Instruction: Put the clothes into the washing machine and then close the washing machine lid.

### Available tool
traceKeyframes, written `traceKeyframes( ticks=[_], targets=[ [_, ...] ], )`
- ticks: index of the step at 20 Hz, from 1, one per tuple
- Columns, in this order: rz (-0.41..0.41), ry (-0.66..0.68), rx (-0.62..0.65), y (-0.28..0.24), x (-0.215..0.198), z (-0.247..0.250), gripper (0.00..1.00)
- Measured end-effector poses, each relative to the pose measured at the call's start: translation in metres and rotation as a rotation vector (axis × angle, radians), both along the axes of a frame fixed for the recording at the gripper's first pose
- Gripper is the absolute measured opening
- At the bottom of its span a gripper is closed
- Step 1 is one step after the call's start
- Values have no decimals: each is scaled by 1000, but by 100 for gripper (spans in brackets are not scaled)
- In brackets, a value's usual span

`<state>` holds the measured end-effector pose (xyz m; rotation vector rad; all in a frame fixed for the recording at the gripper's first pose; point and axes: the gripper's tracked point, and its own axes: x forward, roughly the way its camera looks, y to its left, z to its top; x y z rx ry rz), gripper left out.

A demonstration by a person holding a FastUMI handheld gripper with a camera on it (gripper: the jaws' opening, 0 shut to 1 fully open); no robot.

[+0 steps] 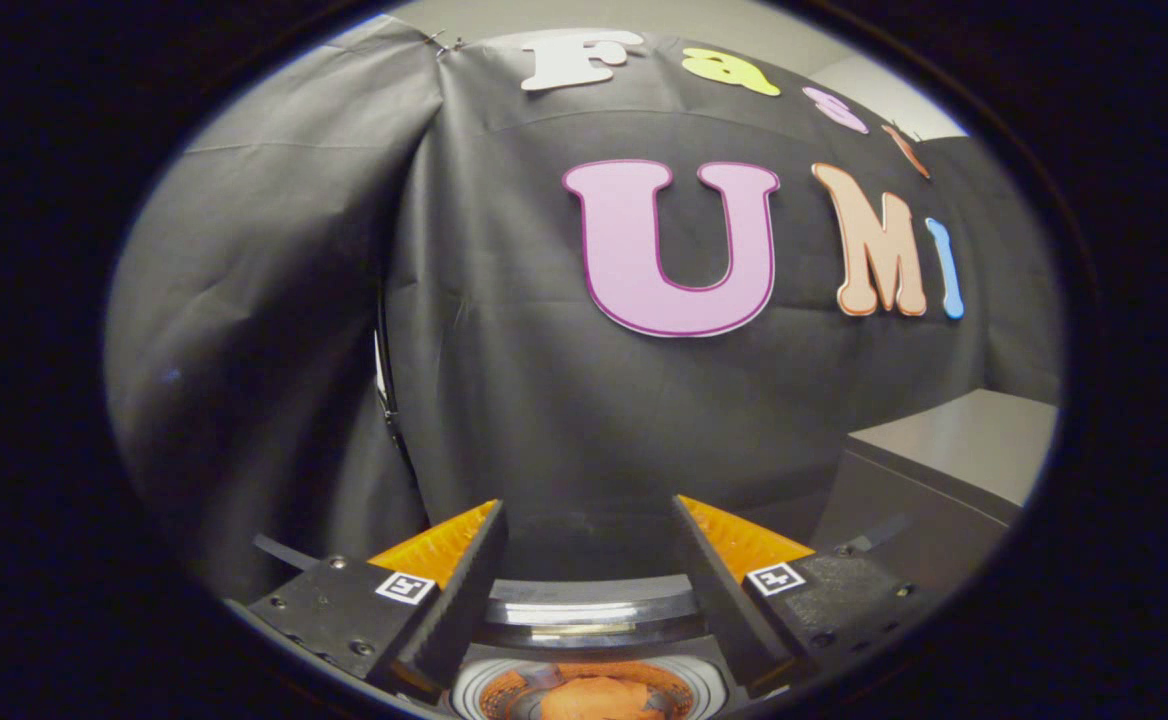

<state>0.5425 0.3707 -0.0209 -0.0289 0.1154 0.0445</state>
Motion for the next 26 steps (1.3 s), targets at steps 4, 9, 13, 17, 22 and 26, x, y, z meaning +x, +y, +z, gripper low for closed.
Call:
traceKeyframes(
  ticks=[4, 9, 13, 17, 22, 26],
  targets=[
    [-24, 68, 9, -5, -1, -11, 99],
    [-45, 191, 96, -1, -10, -37, 97],
    [-67, 226, 86, -27, -22, -72, 97],
    [-64, 232, 74, -34, -35, -86, 97],
    [-66, 258, 53, -39, -59, -101, 97],
    [-38, 254, 54, -33, -83, -90, 98]
  ],
)
